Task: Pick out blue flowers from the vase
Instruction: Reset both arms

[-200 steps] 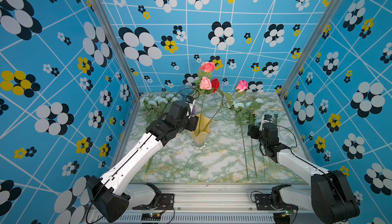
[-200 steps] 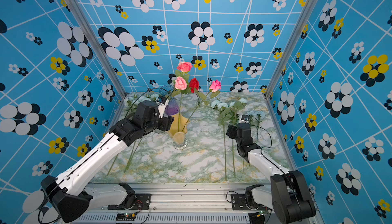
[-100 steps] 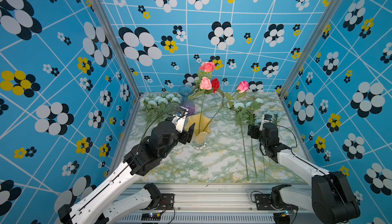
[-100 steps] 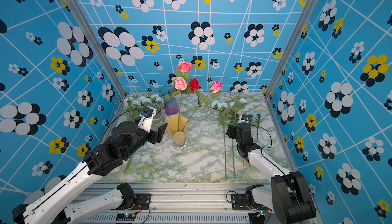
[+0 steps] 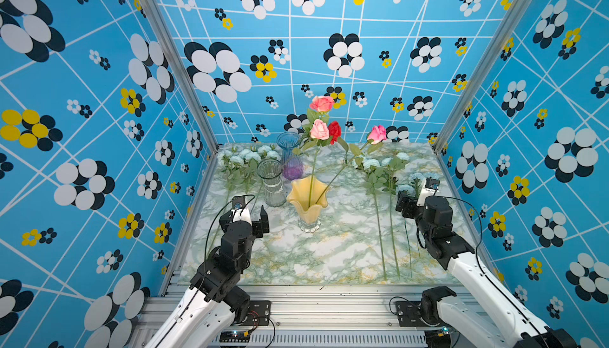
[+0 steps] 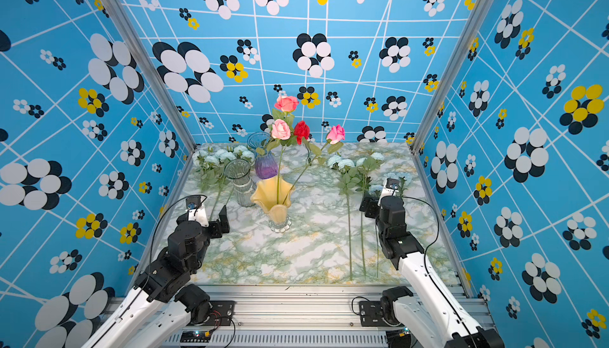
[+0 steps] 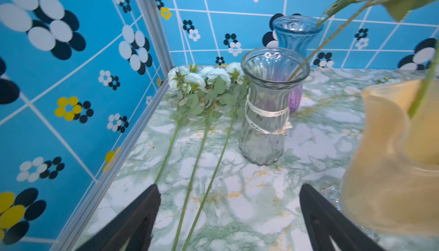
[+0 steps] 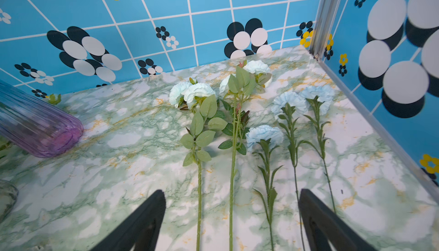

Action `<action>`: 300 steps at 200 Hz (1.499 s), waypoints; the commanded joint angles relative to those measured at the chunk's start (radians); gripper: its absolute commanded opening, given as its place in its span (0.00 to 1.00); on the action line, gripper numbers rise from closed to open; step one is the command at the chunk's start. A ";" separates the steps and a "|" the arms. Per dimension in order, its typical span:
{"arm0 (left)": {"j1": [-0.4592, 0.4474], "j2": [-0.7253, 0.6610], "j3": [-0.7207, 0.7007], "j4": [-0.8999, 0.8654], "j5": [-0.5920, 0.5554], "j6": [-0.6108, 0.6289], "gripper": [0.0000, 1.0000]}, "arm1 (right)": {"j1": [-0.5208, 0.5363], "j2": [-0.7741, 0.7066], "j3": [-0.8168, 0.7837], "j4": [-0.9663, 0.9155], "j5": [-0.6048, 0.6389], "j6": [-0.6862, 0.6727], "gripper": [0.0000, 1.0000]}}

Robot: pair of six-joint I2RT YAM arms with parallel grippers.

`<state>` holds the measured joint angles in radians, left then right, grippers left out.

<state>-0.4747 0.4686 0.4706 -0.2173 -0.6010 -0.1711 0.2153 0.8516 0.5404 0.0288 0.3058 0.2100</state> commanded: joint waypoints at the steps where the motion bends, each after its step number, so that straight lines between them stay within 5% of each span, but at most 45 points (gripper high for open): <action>1: 0.072 -0.010 -0.111 0.323 0.003 0.058 0.94 | -0.002 -0.037 0.011 -0.057 0.107 -0.118 0.95; 65: 0.269 0.341 -0.257 0.807 0.103 0.214 1.00 | -0.153 0.009 -0.066 0.114 0.095 -0.198 0.99; 129: 0.387 0.803 -0.328 1.323 0.245 0.209 1.00 | -0.261 0.324 -0.105 0.381 0.066 -0.127 0.99; 155: 0.416 0.748 -0.312 1.206 0.376 0.182 0.99 | -0.276 0.387 -0.127 0.484 0.031 -0.115 0.99; 223: 0.436 0.825 -0.311 1.310 0.481 0.169 1.00 | -0.283 0.407 -0.193 0.600 0.006 -0.112 0.99; 278: 0.440 1.141 -0.298 1.613 0.559 0.177 1.00 | -0.318 0.405 -0.196 0.608 -0.011 -0.096 0.99; 300: 0.441 1.102 -0.267 1.500 0.591 0.185 1.00 | -0.318 0.395 -0.206 0.617 -0.086 -0.114 0.99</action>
<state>-0.0441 1.5856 0.1631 1.2366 -0.0689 0.0090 -0.1001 1.2701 0.3519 0.6041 0.3004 0.0925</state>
